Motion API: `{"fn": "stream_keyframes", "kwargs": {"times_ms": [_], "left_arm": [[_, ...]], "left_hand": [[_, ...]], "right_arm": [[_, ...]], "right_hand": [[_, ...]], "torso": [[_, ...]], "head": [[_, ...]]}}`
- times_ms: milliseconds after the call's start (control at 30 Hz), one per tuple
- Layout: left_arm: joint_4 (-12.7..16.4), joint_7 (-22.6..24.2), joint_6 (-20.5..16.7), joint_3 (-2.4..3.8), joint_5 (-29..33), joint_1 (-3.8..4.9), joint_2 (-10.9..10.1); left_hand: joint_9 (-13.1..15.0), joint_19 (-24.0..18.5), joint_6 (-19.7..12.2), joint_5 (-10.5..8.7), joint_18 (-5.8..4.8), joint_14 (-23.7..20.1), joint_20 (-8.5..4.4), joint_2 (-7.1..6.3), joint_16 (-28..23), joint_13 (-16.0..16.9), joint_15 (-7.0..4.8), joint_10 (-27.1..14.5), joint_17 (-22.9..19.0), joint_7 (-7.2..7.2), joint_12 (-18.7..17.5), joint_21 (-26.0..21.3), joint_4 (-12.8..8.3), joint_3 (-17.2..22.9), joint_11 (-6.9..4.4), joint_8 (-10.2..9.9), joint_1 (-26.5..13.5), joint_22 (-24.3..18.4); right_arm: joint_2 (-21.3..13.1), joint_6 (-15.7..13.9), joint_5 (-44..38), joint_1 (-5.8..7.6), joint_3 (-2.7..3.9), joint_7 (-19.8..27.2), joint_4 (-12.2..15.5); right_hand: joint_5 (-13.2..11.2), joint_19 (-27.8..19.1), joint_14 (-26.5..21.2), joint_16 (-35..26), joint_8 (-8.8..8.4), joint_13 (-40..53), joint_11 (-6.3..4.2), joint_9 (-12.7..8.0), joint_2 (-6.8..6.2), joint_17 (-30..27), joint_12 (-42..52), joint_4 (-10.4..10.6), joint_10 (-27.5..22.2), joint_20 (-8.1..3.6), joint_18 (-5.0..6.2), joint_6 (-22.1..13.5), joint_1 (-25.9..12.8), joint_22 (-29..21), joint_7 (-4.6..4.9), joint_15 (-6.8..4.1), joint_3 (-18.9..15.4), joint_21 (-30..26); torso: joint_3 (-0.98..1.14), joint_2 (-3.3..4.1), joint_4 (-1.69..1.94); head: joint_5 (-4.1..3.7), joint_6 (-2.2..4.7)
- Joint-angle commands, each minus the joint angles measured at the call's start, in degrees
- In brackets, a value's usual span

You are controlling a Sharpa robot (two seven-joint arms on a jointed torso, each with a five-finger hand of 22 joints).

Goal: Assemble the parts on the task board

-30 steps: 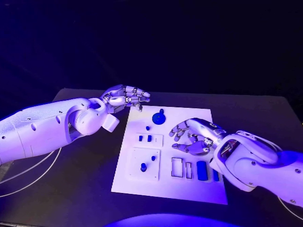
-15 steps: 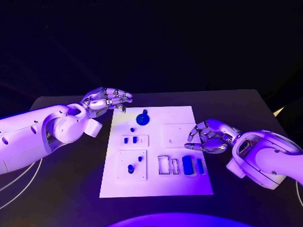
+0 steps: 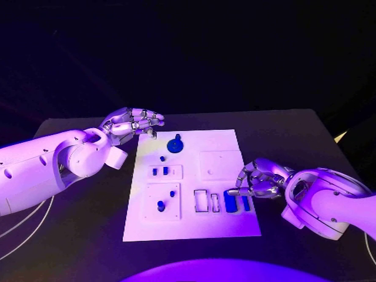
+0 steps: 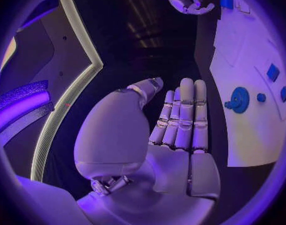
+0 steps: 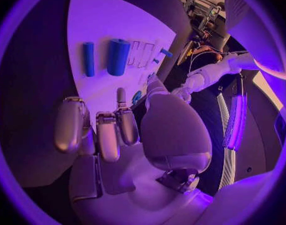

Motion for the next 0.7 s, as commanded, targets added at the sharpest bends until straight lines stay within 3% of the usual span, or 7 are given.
{"fn": "stream_keyframes", "kwargs": {"times_ms": [33,467,700], "left_arm": [[0.1,1.2,0.6,0.02,0.6,-0.08,0.2],[0.0,1.3,0.8,0.02,0.7,-0.27,0.1],[0.0,1.2,1.0,0.01,0.7,-0.29,0.0]], "left_hand": [[0.1,0.1,-0.5,-0.32,0.29,-0.5,0.20,0.00,0.0,0.0,0.06,-0.4,0.0,0.27,0.4,-0.4,0.1,-0.5,-0.01,0.3,-0.5,-0.2],[0.1,0.1,-0.6,-0.28,0.29,-0.9,0.24,0.05,-0.3,0.0,0.09,-0.5,0.0,0.28,0.5,-0.9,0.2,-0.5,0.00,0.4,-0.4,-0.5],[0.1,0.1,-0.6,-0.27,0.30,-1.0,0.25,0.08,-0.3,0.0,0.09,-0.5,-0.1,0.28,0.6,-1.0,0.2,-0.5,0.00,0.4,-0.3,-0.6]], "right_arm": [[0.6,1.0,-4.1,-0.53,-0.03,-3.9,-0.4],[2.2,3.9,-10.1,-1.94,-0.07,-6.8,-1.9],[3.3,4.8,-11.5,-2.62,-0.08,-7.3,-2.1]], "right_hand": [[0.3,1.2,4.8,0.2,0.37,3.7,0.04,-0.1,0.59,8.6,0.0,0.0,0.3,0.03,-0.52,-0.3,0.1,10.6,-0.03,-0.45,-0.3,0.3],[0.6,1.5,4.9,0.4,2.19,3.4,-0.53,0.2,1.70,9.2,-0.5,0.1,0.1,-0.24,-0.73,1.6,-0.2,10.9,-0.74,-0.86,-3.1,1.8],[0.6,1.5,4.9,0.4,2.38,3.4,-0.61,0.3,1.85,9.1,-0.7,0.1,0.1,-0.30,-0.73,1.7,-0.7,10.9,-0.82,-0.94,-3.5,1.8]], "torso": [[-0.14,-0.20,-0.02],[-0.12,-0.16,-0.02],[-0.09,-0.18,-0.11]], "head": [[-0.05,0.00],[-0.01,-0.08],[0.66,-0.29]]}}
